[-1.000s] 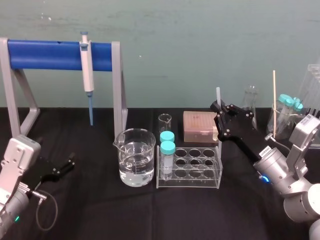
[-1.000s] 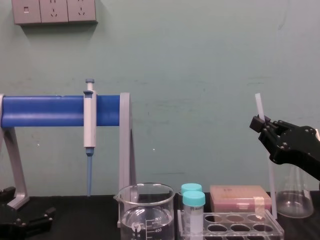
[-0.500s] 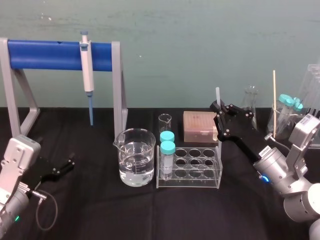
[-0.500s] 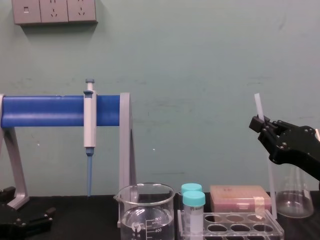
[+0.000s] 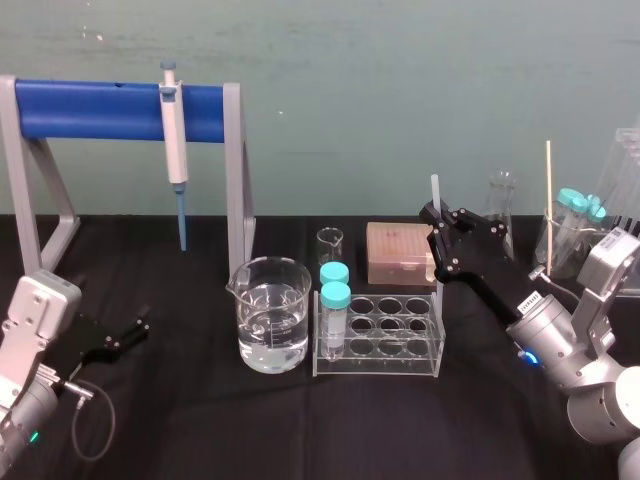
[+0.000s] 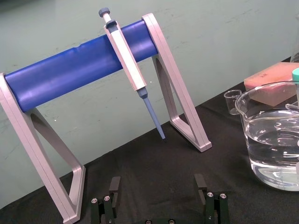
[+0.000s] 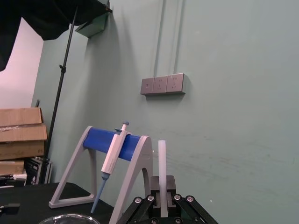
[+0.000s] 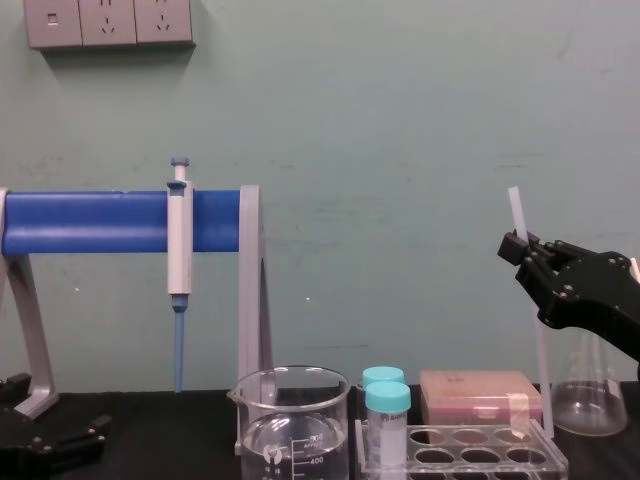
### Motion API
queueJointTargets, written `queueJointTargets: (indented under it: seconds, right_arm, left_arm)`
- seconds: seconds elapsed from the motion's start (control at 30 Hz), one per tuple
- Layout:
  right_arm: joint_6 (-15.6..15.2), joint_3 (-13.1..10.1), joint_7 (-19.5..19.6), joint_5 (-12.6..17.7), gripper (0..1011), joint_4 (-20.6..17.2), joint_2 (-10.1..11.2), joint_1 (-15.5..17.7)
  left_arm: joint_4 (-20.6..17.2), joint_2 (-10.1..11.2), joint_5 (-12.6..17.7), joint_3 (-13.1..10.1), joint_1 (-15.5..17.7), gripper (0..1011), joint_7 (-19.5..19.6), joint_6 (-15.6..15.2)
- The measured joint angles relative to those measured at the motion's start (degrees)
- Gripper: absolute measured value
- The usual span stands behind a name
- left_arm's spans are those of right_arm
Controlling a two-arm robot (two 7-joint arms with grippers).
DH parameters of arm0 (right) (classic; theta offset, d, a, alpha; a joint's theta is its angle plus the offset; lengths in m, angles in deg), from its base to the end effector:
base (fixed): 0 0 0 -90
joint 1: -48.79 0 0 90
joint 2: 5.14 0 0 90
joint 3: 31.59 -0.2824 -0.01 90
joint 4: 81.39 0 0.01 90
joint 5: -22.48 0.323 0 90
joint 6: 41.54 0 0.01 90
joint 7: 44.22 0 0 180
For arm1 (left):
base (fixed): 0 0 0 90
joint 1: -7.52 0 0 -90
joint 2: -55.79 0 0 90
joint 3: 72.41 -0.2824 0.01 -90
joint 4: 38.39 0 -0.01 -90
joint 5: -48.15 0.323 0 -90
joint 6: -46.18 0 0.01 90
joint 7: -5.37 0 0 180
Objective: Pick up the stirring rod with one hand, then place it down.
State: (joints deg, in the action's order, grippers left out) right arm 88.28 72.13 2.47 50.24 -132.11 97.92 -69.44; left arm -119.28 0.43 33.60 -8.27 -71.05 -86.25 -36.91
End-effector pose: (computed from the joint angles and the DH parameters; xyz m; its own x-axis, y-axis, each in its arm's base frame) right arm 0.4604 -0.0539 -0.3155 0.6123 -0.7681 0.1872 0.6506 0.6241 0.4327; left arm 0.3703 0.0746 -0.2989 0.2922 0.8804 0.3736 -0.9553 0.2872 0.0703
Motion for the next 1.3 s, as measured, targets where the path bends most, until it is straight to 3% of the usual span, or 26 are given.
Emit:
queueJointTargets:
  seconds: [1.3]
  right_arm:
    - [0.0,0.0,0.0,0.0,71,0.0,0.0,0.0]
  left_arm:
    - [0.0,0.0,0.0,0.0,0.0,1000,0.0,0.0]
